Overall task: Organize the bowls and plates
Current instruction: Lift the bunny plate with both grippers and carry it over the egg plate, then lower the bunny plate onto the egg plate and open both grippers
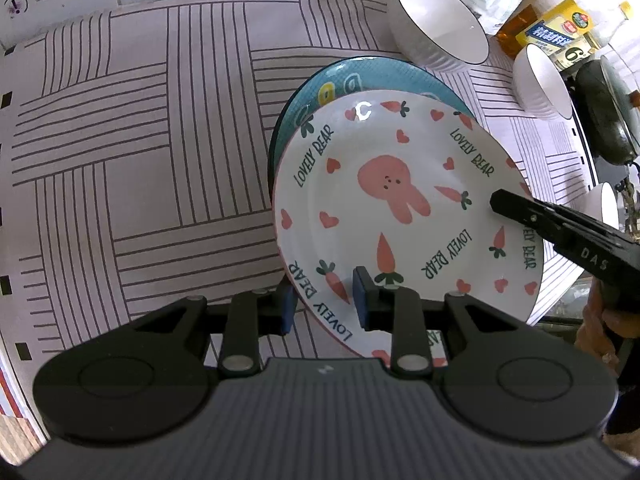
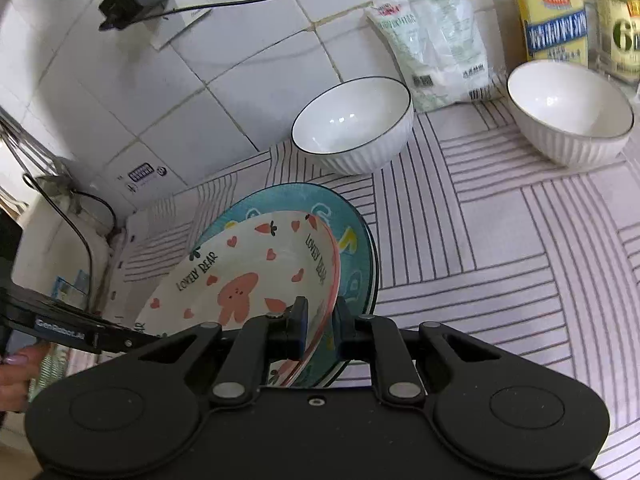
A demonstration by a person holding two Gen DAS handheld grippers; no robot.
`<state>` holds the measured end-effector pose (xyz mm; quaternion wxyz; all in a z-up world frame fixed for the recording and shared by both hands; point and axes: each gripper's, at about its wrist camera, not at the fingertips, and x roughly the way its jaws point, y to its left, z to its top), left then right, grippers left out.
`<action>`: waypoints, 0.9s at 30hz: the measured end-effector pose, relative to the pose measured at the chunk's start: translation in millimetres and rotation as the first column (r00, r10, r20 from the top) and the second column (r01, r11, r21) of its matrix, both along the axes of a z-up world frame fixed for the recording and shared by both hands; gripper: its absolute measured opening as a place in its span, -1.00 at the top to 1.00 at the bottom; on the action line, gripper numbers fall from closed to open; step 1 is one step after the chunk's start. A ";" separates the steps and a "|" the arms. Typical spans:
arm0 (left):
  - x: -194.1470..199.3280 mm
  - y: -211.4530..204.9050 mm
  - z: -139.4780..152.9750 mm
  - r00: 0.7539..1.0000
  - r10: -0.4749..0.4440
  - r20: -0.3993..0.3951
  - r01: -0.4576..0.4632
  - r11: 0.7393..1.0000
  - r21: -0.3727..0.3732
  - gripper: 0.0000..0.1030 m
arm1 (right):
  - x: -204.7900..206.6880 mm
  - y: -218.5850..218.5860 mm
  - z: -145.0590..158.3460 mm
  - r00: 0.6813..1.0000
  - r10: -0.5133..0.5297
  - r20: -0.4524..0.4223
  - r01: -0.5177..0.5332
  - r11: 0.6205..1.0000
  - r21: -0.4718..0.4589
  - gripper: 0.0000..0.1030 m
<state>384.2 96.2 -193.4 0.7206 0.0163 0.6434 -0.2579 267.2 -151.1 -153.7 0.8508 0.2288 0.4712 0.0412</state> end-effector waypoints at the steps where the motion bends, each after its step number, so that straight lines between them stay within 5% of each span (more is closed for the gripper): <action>1: 0.0 -0.1 0.0 1.000 0.000 0.002 0.000 1.000 0.002 0.47 | 1.6 1.2 0.5 1.000 0.009 -0.006 -0.009 1.000 -0.008 0.67; 10: 1.5 -4.9 -1.5 1.000 0.014 0.002 -0.014 0.999 0.033 0.46 | 8.4 3.6 -4.2 0.998 0.051 -0.024 -0.052 0.998 -0.040 0.65; 27: 0.6 -1.4 -9.2 0.985 0.166 0.054 -0.171 0.982 0.086 0.41 | 14.6 40.4 3.5 0.978 0.199 -0.067 -0.209 0.945 -0.253 0.22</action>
